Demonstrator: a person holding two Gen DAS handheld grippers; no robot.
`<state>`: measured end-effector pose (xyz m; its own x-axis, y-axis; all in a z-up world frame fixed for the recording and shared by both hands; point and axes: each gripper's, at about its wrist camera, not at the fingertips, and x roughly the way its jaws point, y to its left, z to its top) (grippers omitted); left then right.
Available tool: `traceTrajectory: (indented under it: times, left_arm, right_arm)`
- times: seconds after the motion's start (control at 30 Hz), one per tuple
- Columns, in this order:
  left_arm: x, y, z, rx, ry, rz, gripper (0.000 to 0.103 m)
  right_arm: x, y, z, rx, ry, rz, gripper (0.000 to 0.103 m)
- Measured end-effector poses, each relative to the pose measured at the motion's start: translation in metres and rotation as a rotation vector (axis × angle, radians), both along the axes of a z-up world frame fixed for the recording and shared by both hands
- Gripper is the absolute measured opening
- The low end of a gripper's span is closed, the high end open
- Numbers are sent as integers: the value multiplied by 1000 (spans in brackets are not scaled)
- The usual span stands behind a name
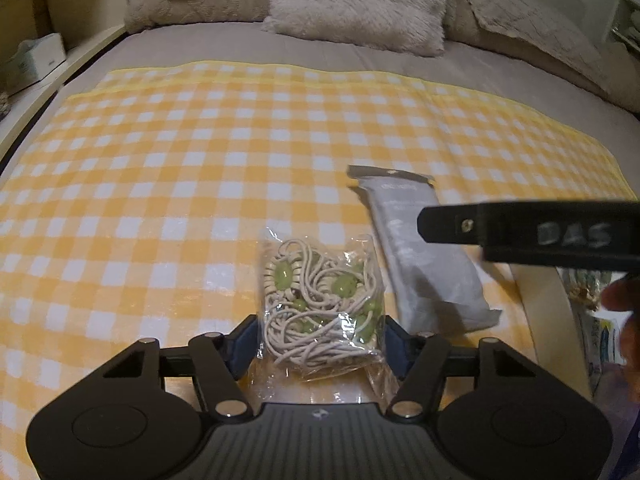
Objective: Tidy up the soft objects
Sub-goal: 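Grasp the bagged beaded cord with the left tool while the right tool grasps the grey pouch, then lift and carry the beaded cord bag and grey pouch over the box with both tools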
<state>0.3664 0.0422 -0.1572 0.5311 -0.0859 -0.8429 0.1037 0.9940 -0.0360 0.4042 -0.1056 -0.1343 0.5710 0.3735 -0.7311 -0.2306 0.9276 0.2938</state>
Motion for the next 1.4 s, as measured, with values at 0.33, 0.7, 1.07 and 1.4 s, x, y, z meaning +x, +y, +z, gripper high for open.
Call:
traceTrajectory:
  times: [0.33, 0.7, 1.07, 1.4]
  left_arm:
    - [3, 47, 2, -29, -22, 111, 61]
    - [-3, 49, 9, -23, 0, 122, 59]
    - [-24, 58, 30, -30, -31, 179, 58]
    - [-48, 50, 67, -61, -123, 212, 58]
  right_arm:
    - [13, 29, -28, -154, 60, 39, 67]
    - [-9, 51, -38, -353, 12, 191, 53]
    - [-35, 50, -5, -298, -46, 262, 46]
    - [-56, 30, 36, -208, -115, 206, 46]
